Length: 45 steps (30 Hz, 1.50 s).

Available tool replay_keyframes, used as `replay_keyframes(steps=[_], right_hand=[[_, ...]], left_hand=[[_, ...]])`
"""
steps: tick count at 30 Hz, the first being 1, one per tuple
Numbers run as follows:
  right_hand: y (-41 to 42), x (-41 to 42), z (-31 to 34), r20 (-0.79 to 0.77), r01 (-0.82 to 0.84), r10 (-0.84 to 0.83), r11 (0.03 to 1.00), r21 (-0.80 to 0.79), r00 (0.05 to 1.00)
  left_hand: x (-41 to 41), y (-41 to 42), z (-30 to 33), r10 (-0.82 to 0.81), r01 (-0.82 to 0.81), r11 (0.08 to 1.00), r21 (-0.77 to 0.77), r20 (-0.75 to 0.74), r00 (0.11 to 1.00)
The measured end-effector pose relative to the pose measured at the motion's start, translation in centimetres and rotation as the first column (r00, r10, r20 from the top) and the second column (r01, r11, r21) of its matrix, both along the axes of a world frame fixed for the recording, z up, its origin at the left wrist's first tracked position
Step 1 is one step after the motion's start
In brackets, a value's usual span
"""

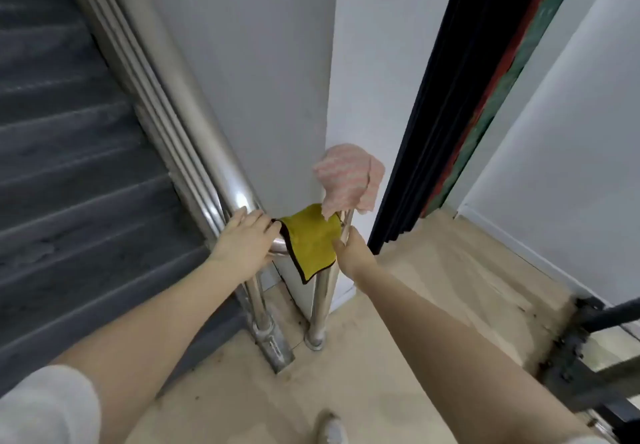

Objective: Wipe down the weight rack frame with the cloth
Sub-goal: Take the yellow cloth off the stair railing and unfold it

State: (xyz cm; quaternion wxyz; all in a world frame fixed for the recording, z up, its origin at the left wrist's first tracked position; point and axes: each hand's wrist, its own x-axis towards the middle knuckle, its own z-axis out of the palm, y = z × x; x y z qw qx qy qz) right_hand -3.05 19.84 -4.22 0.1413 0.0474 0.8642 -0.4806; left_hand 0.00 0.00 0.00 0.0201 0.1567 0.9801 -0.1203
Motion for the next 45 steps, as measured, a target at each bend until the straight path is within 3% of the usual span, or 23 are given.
replay_keyframes(steps=[2,5,9,13,16,20,22,24,27,29,32,35,37,39,41,43,45], right_hand=[[-0.2,-1.7,-1.1,0.04,0.083,-0.078,0.987,-0.138,0.996],[-0.5,-2.1,-2.0,0.091,0.195,-0.176,0.942,-0.274,0.98],[-0.8,-2.8,-3.3,0.13,0.289,-0.261,0.91,-0.298,0.957],[-1.3,-1.9,-2.2,0.191,0.288,-0.234,0.893,-0.345,0.953],[-1.2,0.1,-0.6,0.023,0.141,-0.14,0.952,-0.272,0.99],[-1.3,4.9,2.2,-0.229,-0.187,0.142,0.964,-0.189,0.963],[-1.6,8.0,3.4,-0.287,-0.327,0.279,0.935,-0.136,0.916],[-1.6,11.5,4.5,-0.287,-0.404,0.356,0.906,-0.129,0.889],[-1.2,18.1,5.9,-0.27,-0.428,0.394,0.9,-0.08,0.879],[-0.7,22.4,6.7,-0.239,-0.378,0.352,0.923,-0.071,0.905],[0.8,28.4,8.1,-0.163,-0.275,0.266,0.961,-0.035,0.95],[4.2,33.6,8.8,-0.193,-0.145,0.207,0.945,0.293,0.959],[6.5,37.2,8.9,-0.301,0.065,0.091,0.881,0.469,0.949],[8.4,40.6,8.9,-0.329,0.215,-0.032,0.815,0.538,0.944],[9.8,43.6,8.6,-0.333,0.315,-0.17,0.835,0.452,0.928],[10.6,46.4,9.2,-0.371,0.509,-0.431,0.849,0.142,0.823],[11.5,49.5,10.4,-0.364,0.658,-0.671,0.731,-0.181,0.646]], left_hand=[[-1.4,-0.2,-1.0,-0.065,0.068,0.997,0.021,-0.119,0.991],[-2.2,-0.6,-2.2,-0.113,0.119,0.993,0.02,-0.176,0.978],[-2.4,-0.9,-3.1,-0.129,0.161,0.984,0.08,-0.305,0.944],[-2.1,-0.9,-3.1,-0.111,0.163,0.977,0.139,-0.317,0.942],[-1.4,-0.6,-2.2,-0.086,0.127,0.973,0.191,-0.213,0.973],[0.8,-0.3,0.4,0.03,-0.003,0.864,0.503,-0.046,0.998],[3.0,-0.8,1.6,-0.156,0.112,0.745,0.658,0.008,0.988],[6.2,-1.1,2.2,-0.413,0.249,0.679,0.691,0.079,0.907],[12.0,-1.3,1.2,-0.499,0.213,0.601,0.771,0.153,0.853],[15.4,-0.9,0.8,-0.487,0.046,0.563,0.825,0.286,0.825],[20.2,0.3,0.3,-0.495,-0.114,0.646,0.754,0.528,0.69],[23.4,2.3,-0.1,-0.517,-0.076,0.693,0.717,0.567,0.641],[25.1,4.4,0.8,-0.496,-0.139,0.615,0.776,0.518,0.697],[27.6,7.4,2.4,-0.445,-0.306,0.4,0.864,0.475,0.759],[31.0,11.1,4.3,-0.435,-0.448,0.178,0.876,0.478,0.763],[34.7,14.5,5.7,-0.462,-0.46,0.137,0.877,0.468,0.754],[38.5,17.6,6.4,-0.5,-0.465,0.116,0.878,0.456,0.736]])
